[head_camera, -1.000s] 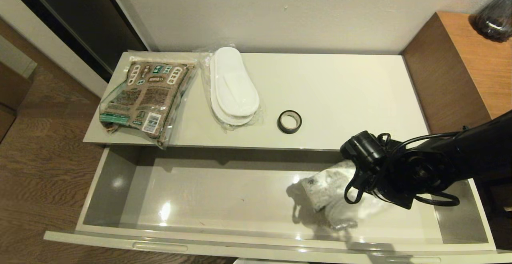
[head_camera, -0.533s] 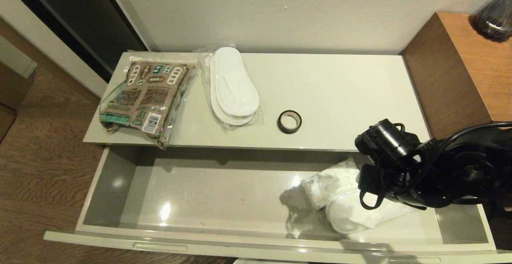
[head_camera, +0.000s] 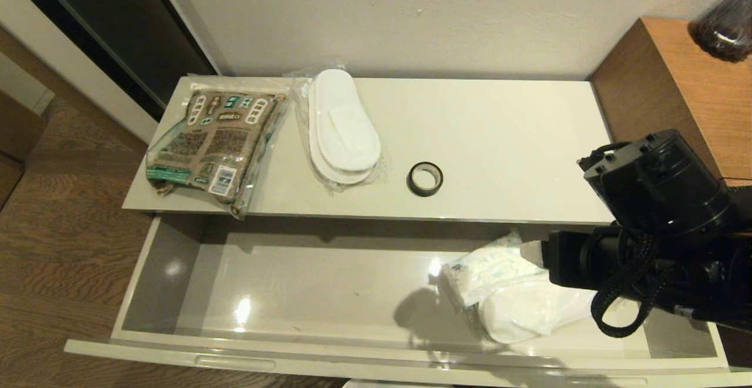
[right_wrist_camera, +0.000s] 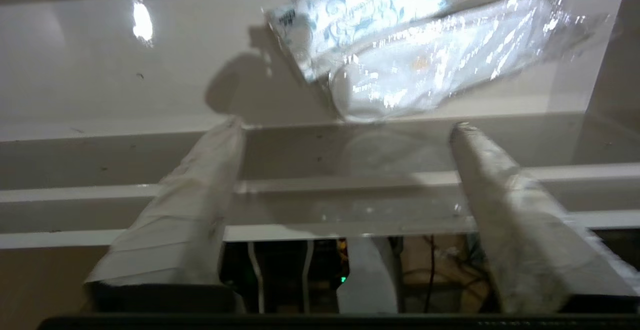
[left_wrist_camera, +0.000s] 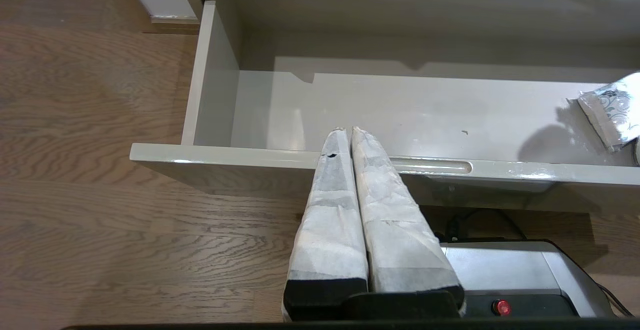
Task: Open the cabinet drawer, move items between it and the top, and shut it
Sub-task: Pick up the adhesive tape on the table
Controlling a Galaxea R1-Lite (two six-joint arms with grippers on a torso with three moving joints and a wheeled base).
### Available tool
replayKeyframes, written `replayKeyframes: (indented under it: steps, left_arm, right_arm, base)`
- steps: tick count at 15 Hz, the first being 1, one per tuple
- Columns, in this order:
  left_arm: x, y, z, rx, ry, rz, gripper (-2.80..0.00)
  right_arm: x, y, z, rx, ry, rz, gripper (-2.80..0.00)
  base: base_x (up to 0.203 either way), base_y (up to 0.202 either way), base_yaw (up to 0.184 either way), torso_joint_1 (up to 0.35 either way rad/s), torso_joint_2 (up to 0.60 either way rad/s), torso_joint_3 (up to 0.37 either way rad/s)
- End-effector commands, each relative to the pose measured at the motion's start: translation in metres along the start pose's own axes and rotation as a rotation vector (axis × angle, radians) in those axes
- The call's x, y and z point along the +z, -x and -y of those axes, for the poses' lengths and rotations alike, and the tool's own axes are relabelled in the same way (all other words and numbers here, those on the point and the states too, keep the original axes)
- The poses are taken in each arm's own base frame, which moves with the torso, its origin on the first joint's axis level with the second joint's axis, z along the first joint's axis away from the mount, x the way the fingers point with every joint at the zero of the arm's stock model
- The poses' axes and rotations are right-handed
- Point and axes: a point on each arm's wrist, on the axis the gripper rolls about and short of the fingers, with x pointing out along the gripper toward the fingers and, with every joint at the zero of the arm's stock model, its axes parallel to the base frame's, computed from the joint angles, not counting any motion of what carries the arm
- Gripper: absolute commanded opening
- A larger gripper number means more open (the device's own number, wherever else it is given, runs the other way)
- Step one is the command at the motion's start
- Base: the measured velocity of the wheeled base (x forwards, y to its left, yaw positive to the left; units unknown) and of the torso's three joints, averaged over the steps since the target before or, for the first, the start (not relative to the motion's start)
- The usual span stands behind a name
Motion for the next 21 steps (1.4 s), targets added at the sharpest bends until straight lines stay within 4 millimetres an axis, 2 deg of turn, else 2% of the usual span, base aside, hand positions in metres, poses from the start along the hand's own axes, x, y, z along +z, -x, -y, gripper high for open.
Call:
replayKeyframes:
  steps: [1,6,10,11,12,17,19,21]
  left_arm:
    - [0.0,0.0,0.0,0.0,0.001,0.001,-2.8]
    - [0.0,0.0,0.0,0.0,0.001,0.001,-2.8]
    - [0.0,0.0,0.0,0.0,0.001,0.001,-2.8]
    - [0.0,0.0,0.0,0.0,0.001,0.0,-2.8]
    - [0.0,0.0,0.0,0.0,0.001,0.001,-2.8]
    - [0.0,0.0,0.0,0.0,0.001,0.001,-2.8]
    - [0.0,0.0,0.0,0.0,0.001,0.001,-2.8]
    - [0.0,0.0,0.0,0.0,0.001,0.001,-2.8]
  right_arm:
    - [0.009,0.003,-0.008,0.014,-0.01,0.034,-2.8]
    - [0.037,-0.016,-0.054,0.047,0.036,0.108,-2.8]
    - [0.041,-0.053,-0.091,0.144,0.146,0.152,-2.8]
    - [0.042,-0.06,-0.097,0.194,0.179,0.158,0.0]
    - [0.042,-0.065,-0.1,0.213,0.194,0.164,0.0]
    - [0.045,-0.122,-0.112,0.161,0.154,0.26,0.0]
    - [0.045,-0.136,-0.117,0.094,0.134,0.3,0.0]
    - [0.052,-0.142,-0.125,0.082,0.112,0.334,0.0]
  base:
    - [0.0,0.0,0.0,0.0,0.0,0.0]
    - [0.0,0.0,0.0,0.0,0.0,0.0]
    - [0.0,0.0,0.0,0.0,0.0,0.0]
    - [0.0,0.0,0.0,0.0,0.0,0.0]
    - [0.0,0.0,0.0,0.0,0.0,0.0]
    - [0.0,0.0,0.0,0.0,0.0,0.0]
    - [0.0,0.0,0.0,0.0,0.0,0.0]
    - [0.0,0.0,0.0,0.0,0.0,0.0]
